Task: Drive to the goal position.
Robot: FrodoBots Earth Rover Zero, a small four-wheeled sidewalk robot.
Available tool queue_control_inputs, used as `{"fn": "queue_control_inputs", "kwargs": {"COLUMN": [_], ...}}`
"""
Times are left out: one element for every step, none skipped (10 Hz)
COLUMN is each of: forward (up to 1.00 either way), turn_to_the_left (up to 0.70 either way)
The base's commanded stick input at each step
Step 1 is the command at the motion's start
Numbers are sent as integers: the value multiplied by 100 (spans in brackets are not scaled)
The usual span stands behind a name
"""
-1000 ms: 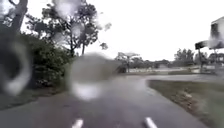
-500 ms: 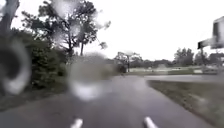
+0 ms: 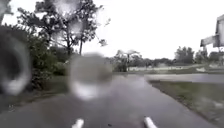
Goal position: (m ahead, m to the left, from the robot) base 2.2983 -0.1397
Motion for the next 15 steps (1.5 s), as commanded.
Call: {"fn": "queue_control_inputs", "kwargs": {"forward": [70, 70, 70, 70, 70, 70, 70, 70, 70, 70, 70, 70, 70, 70, 70], "turn_to_the_left": [-11, -17, -23, -29, -35, -35, -35, -35, -35, -35, -35, -35, -35, -35, -35]}}
